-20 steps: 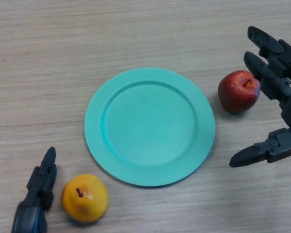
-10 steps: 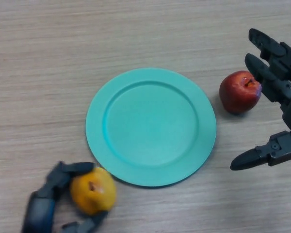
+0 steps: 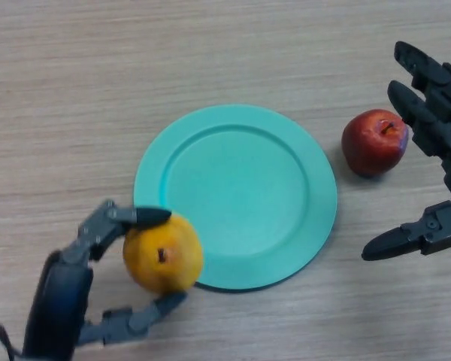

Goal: Pick up the yellow pear and place it on the plate

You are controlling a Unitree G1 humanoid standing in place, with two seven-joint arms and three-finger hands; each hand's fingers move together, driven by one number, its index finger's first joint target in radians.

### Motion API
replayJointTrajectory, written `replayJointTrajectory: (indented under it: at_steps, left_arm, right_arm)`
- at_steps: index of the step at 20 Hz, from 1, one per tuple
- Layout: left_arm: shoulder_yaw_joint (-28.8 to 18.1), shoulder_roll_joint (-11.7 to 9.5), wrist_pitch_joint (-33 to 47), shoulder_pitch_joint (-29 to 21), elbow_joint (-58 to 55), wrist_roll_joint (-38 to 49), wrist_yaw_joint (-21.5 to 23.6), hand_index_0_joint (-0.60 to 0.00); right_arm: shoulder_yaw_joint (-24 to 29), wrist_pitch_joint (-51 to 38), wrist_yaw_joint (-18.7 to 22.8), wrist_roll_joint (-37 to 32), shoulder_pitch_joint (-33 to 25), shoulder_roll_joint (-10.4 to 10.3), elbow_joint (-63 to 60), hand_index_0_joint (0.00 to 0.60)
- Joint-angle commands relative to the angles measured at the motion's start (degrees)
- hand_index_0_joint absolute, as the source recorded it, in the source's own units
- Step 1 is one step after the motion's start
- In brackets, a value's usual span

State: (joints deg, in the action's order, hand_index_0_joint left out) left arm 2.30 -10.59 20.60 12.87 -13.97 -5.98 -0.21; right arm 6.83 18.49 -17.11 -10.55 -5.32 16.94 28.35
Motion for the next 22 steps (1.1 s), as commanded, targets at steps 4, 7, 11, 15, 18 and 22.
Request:
replayJointTrajectory:
  at_steps: [4, 7, 11, 15, 18, 22]
  left_arm:
    - [-1.71, -1.14, 2.72, -13.56, 4.38, 3.51, -2.29, -0.6]
    - [0.2, -0.51, 2.07, -19.36, 12.2, 3.55, -3.27, -0.6]
    - [4.95, -0.31, 1.82, -25.41, 23.49, 6.67, -2.77, -0.6]
    - [7.76, -0.3, 4.86, -29.81, 30.61, 5.49, -0.11, -0.6]
    - [8.8, -0.3, 4.56, -31.5, 33.25, 6.64, 2.39, -0.6]
    - [8.31, -0.3, 4.94, -32.94, 35.49, 5.19, 6.25, -0.55]
  right_arm:
    - [5.61, -4.89, 0.41, -2.93, -0.66, 1.6, 5.17, 0.0]
    - [6.2, -5.46, 0.48, -3.26, -0.26, 1.64, 5.4, 0.0]
    - [6.84, -7.07, 0.87, -2.48, 0.44, 1.75, 4.82, 0.0]
    - [7.97, -8.39, 0.7, -1.0, 0.59, 2.12, 4.41, 0.0]
    - [8.39, -9.13, 1.09, -1.1, 1.26, 1.84, 4.17, 0.0]
    - [8.71, -8.76, 1.15, -1.09, 1.2, 2.07, 4.3, 0.0]
